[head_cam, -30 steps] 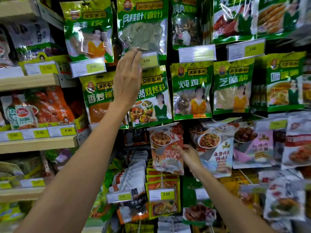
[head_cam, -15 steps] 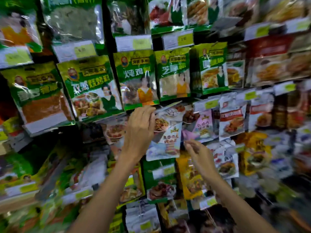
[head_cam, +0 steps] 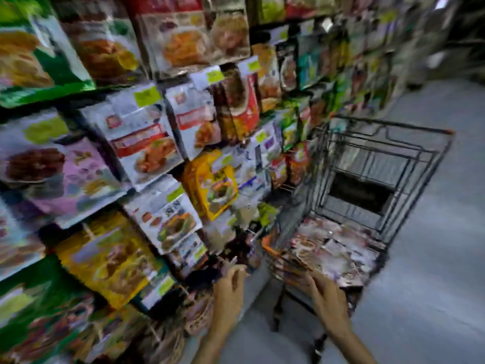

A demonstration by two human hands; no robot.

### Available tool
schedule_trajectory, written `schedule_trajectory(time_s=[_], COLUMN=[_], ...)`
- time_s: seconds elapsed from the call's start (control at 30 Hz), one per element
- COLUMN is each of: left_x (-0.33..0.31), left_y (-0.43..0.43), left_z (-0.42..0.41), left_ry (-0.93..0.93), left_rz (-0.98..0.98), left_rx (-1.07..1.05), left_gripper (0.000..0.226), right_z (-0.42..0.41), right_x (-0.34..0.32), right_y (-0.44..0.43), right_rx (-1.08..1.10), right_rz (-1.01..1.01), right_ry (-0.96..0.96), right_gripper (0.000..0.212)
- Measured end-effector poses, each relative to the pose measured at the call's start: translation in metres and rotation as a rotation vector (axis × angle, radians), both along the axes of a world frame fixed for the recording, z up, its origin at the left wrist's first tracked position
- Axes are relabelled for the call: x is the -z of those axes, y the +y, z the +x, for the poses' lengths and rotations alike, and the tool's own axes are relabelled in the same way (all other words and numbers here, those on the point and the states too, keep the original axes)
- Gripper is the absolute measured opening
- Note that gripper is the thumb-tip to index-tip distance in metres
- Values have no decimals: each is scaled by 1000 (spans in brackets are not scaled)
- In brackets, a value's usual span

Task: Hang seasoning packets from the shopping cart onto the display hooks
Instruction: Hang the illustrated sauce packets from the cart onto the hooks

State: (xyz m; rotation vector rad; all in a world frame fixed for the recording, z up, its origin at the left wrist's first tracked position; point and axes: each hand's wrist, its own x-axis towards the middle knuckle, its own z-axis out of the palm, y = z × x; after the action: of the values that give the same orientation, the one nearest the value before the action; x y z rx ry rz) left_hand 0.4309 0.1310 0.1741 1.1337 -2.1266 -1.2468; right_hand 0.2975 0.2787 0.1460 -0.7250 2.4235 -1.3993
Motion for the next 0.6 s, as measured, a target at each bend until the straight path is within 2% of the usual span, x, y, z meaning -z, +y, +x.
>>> schedule_trajectory(time_s=[0.13,0.23,0.33,0.47,0.6], left_x=[29,52,78,120,161], left_y=[11,0,-21,-51,-79], left_z=[-68,-122,-183,-259,-320], left_ry=[-43,-88,-156,-271,-406], left_rz=[78,50,36,91,57], left_rx=[118,224,359,506,626], left_gripper=[17,14,14,27,18], right_z=[-47,-83,-126,-182,-231], right_x=[29,49,73,103,138], right_y=[27,29,19,-4,-30], right_rx=[147,252,354,484,553], right_rz=[17,15,30,51,129], right_ry=[-134,-200,-281,-342,-386], right_gripper=[14,15,17,18,19])
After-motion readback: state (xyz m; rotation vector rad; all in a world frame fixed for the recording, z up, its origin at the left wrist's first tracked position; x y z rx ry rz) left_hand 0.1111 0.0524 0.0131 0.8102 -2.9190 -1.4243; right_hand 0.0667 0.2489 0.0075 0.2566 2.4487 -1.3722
